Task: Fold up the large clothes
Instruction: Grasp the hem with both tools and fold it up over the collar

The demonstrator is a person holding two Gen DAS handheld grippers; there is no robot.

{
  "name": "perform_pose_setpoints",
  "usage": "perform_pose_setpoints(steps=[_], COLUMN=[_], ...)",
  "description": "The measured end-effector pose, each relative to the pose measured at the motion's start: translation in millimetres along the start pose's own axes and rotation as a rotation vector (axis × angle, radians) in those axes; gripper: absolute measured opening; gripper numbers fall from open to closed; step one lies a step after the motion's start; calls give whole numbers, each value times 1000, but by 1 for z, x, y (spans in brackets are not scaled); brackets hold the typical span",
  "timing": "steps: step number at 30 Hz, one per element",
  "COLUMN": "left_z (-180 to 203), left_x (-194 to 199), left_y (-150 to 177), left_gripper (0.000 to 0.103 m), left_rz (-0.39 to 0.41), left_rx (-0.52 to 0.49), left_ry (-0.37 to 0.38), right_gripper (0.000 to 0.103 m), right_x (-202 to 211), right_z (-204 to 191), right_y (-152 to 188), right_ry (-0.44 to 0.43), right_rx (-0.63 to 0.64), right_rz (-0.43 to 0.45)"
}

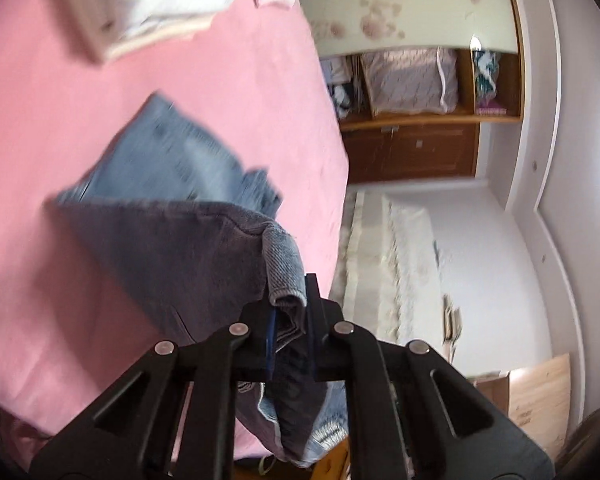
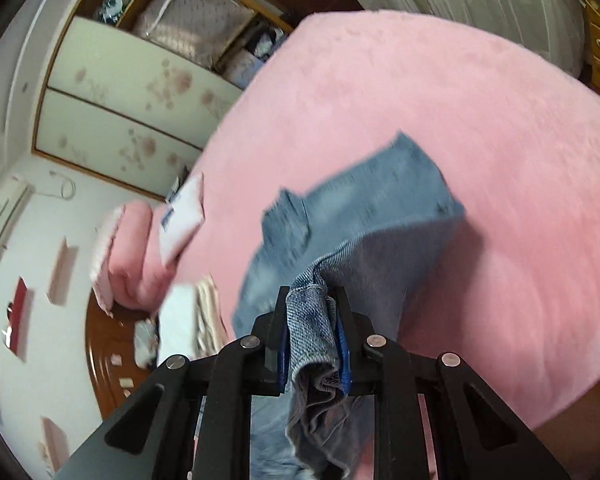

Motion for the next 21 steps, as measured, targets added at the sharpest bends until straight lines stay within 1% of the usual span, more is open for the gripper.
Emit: perform_pose_setpoints(steps=[3, 6, 7, 9, 11, 13, 16, 18, 20, 21], left_z=[9, 1, -7, -34, -58, -94, -142, -169, -183, -188], left_x=[-22, -51, -58, -89, -114, -138, -170, -187, -194, -197], left_y=[-43, -86, -98, -119, -134, -150, -168, -173, -176, -177], left_gripper=[8, 8, 8, 8, 8, 8, 8, 8, 9, 9], left_rz=[54, 88, 89, 79, 66, 53, 42, 32, 25, 24], left_rx=[3, 10, 8, 11, 2, -6, 21, 5, -27, -35], left_ry=[-26, -54, -66, -98, -130, -169, -218, -263, -308, -318], right_gripper=[18, 17, 17, 17, 17, 17, 18, 19, 20, 21], right_x=[-8, -23, -34, -56, -89, -131, -186, -217, -241, -249], right_z=[-17, -28, -33, -34, -37, -40, -41, -37, -27, -23], right_y=[-46, -84, -100, -121, -140, -158, -171, -174, -175, -175], right_ry=[-2, 5, 11, 30, 55, 97, 148, 198, 247, 273], right_rx=[5, 17, 18, 12, 8, 27, 17, -2, -59, -81], right_rz=[13, 22, 27, 23, 9, 1, 0, -10, -28, -32])
Point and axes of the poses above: each gripper's, at about its wrist camera, not at the fingertips, and x roughly against the way its jaws point, z to its right, y to its underside, the point moved 8 cm from there along -x, roughly the way its jaws point, and after that the axes turned 15 degrees about y, right-handed, at the moved point
